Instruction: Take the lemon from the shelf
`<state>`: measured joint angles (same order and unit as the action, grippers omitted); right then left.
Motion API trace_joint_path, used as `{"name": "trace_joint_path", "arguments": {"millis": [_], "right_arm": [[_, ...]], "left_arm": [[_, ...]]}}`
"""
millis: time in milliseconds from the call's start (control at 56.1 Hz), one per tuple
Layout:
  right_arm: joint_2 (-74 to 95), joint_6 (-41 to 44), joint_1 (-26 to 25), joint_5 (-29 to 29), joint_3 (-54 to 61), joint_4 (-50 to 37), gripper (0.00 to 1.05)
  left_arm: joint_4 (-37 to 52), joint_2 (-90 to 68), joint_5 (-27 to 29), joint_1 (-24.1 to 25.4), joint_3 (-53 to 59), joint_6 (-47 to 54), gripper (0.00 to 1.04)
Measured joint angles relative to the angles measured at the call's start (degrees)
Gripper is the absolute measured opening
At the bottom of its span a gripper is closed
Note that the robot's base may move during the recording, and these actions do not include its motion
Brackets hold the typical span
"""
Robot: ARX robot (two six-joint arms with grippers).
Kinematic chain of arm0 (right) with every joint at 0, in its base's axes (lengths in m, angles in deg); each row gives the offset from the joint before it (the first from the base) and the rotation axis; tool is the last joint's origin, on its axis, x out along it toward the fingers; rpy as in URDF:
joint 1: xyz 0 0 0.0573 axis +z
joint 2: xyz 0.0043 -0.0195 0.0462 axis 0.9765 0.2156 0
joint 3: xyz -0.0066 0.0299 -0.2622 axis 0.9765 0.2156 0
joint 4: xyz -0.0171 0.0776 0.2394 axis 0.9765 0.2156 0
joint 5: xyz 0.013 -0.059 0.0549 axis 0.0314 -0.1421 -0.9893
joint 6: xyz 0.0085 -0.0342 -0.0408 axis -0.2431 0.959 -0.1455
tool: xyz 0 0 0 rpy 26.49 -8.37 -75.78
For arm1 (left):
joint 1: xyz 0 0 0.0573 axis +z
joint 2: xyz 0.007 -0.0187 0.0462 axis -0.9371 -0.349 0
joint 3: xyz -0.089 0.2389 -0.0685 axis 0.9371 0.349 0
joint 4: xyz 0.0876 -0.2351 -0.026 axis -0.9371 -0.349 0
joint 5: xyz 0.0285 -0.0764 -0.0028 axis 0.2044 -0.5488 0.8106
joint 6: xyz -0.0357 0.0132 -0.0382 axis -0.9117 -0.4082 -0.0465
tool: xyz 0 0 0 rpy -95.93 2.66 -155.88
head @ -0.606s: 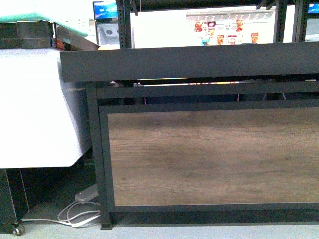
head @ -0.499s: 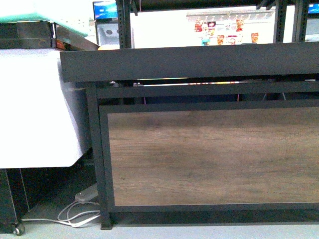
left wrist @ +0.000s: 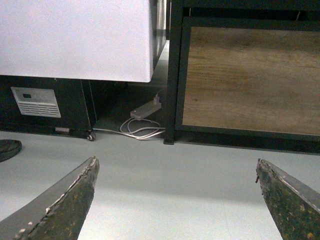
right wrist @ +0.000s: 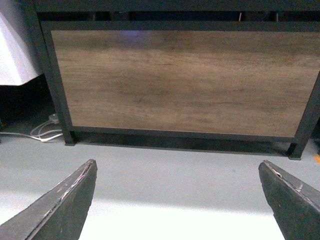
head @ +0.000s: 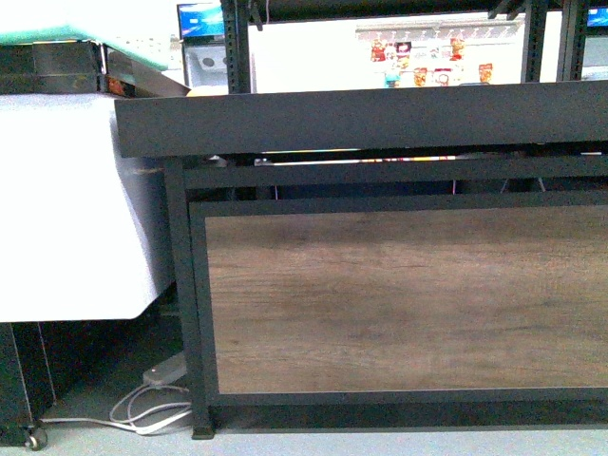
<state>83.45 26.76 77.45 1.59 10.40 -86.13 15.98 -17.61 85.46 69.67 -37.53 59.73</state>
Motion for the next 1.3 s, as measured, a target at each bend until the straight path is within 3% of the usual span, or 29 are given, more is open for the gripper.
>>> {"name": "trace_joint_path", "arguments": {"millis": [1301], "right_arm": [[0.0, 0.0, 0.0, 0.0, 0.0, 0.0, 0.97]], "left_arm": [[0.0, 0.0, 0.0, 0.0, 0.0, 0.0, 0.97]]}}
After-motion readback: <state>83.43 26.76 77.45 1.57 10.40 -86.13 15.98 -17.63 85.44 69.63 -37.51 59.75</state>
